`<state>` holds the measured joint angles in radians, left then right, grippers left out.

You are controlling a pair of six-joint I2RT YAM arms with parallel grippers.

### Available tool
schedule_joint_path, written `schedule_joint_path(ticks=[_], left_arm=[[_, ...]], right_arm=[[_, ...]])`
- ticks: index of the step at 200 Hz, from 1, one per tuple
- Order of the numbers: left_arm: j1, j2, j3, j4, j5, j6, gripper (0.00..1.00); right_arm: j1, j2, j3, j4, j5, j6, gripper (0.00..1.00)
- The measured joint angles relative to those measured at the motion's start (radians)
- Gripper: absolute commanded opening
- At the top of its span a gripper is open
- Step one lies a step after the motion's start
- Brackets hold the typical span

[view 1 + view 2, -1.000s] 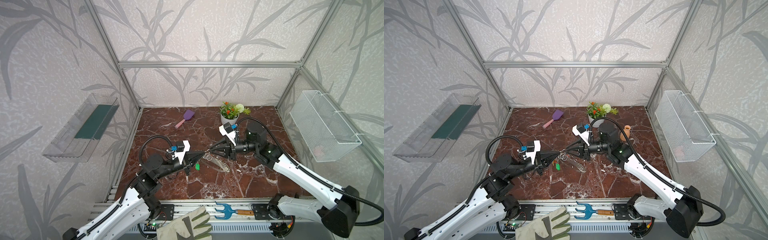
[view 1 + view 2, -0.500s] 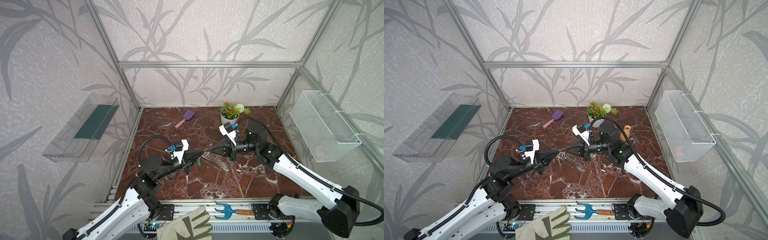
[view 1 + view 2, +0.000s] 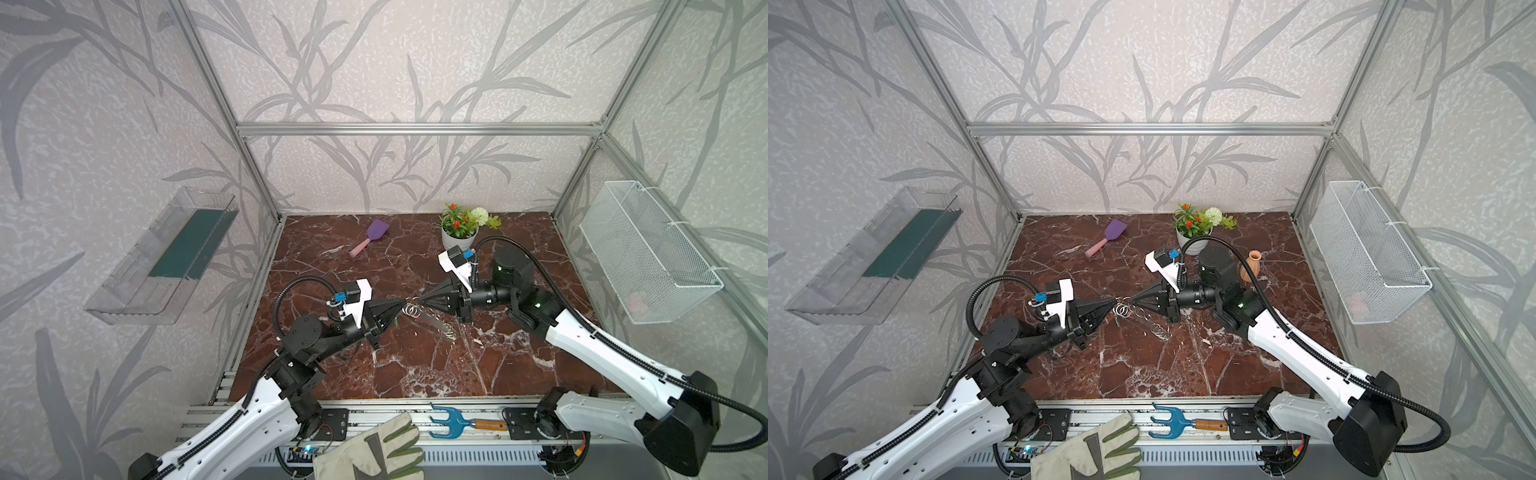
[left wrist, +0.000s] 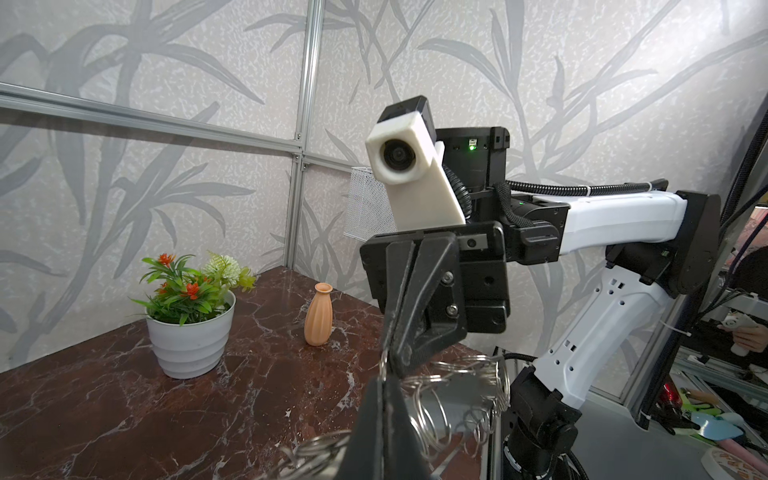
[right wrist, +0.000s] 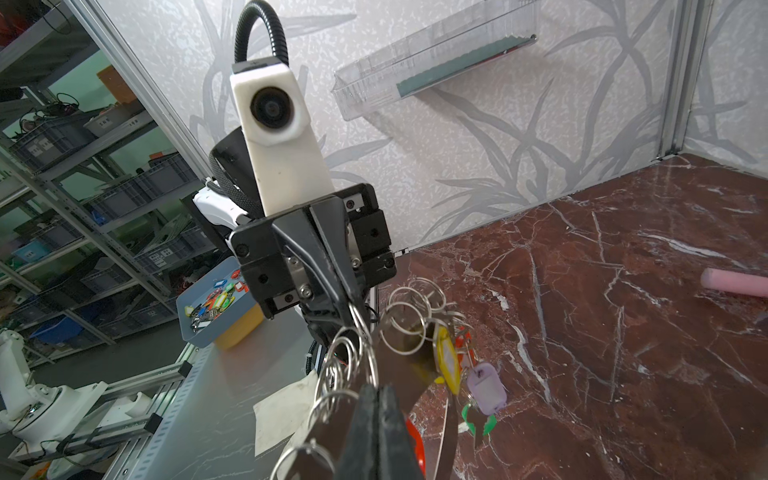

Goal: Put the keys on the keyring

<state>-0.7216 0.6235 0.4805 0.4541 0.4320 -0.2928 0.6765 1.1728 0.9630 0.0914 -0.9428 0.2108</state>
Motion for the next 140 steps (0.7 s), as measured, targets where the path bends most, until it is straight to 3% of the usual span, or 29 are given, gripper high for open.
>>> schedule_joint_path(ticks=[52,92,114,140], left_arm=[[-0.006,0.047,-0.027,0.112,-0.014,-0.03,0.0],[-0.028,0.094,-0.027,0.197,-0.028,-0.041,0.0],[-0.038,0.098,-0.027,0.214,-0.036,-0.04,0.0],[-0.039,0.092,-0.027,0.213,-0.046,-0.04,0.0]], right_arm=[[0.0,-0.003,-0.018,0.018,0.012,0.006,0.0],[0.001,0.014,-0.018,0.025,0.023,0.01,0.12],[0.014,0.028,-0.018,0.023,0.021,0.007,0.13],[0.018,0.036,-0.017,0.017,0.024,0.006,0.25]])
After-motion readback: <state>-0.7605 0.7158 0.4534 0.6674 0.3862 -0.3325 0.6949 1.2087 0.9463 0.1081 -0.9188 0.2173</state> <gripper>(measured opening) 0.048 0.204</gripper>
